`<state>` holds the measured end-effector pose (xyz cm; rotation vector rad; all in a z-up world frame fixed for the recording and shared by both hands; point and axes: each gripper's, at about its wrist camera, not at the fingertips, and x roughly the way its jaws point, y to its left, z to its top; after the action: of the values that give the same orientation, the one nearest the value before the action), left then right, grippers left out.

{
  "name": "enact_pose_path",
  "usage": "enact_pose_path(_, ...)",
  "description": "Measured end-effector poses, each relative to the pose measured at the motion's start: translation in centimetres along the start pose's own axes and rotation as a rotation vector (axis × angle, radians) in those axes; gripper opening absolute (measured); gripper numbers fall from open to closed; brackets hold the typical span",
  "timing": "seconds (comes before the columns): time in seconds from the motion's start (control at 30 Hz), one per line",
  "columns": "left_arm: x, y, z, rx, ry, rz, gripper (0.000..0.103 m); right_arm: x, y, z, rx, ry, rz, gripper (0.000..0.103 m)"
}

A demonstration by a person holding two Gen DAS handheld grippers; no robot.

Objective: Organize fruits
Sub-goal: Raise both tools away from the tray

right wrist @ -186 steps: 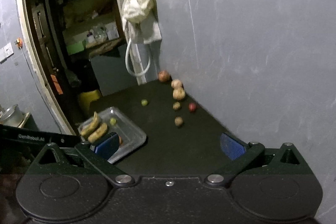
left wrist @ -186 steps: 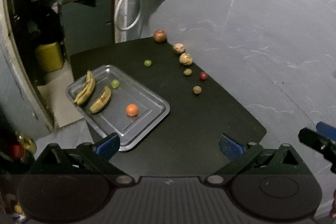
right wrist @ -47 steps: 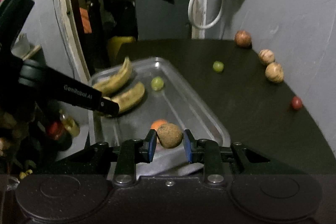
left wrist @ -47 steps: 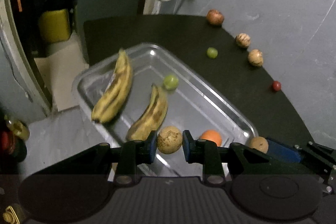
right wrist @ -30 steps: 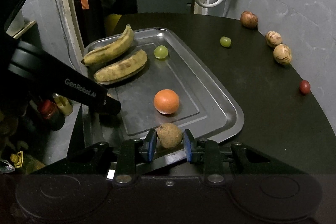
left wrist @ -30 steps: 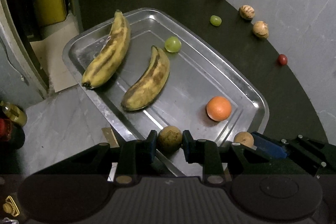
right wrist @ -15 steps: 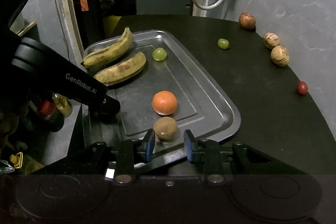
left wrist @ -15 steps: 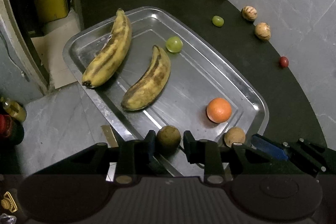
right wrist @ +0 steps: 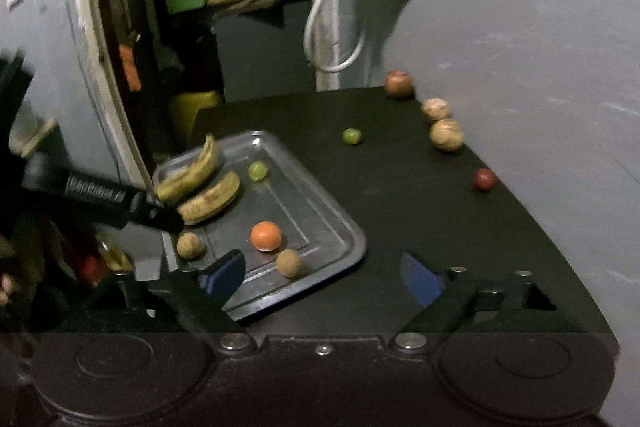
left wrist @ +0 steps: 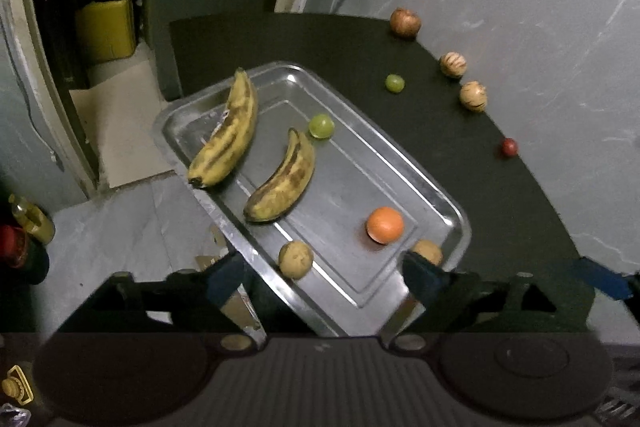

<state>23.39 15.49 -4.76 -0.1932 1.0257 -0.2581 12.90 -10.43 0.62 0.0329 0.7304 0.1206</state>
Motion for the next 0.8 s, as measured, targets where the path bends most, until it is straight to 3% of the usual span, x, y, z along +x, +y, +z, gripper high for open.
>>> enact_pose_path(0.17, -3.5, -1.4, -1.8, 0.036, -0.027, 0.008, 0.100, -6.2, -2.9, 1.2, 0.043, -0.023, -0.034, 0.102)
enact_pose_path(0.37, -6.2, -5.1, -3.6, 0.104, 0.027, -0.011, 0.100, -13.6, -6.2, 3.5, 0.167, 0.027, -0.057, 0.102)
enact_pose_path(0.47, -8.5, -7.5, -3.8, 0.165, 0.005, -0.052, 0.100, -17.0, -6.6, 5.5, 0.118, 0.017, -0.079, 0.102)
enact_pose_path(0.6, -12.2, -9.4, -2.8, 0.204, -0.061, -0.084, 0.101, -21.8, -7.1, 9.6, 0.045, -0.067, -0.086, 0.102)
enact_pose_path(0.8, -18.1, -10.5, -0.1, 0.244, -0.218, -0.034, 0.102, -27.5, -8.1, 17.0, -0.001, -0.250, -0.090, 0.102)
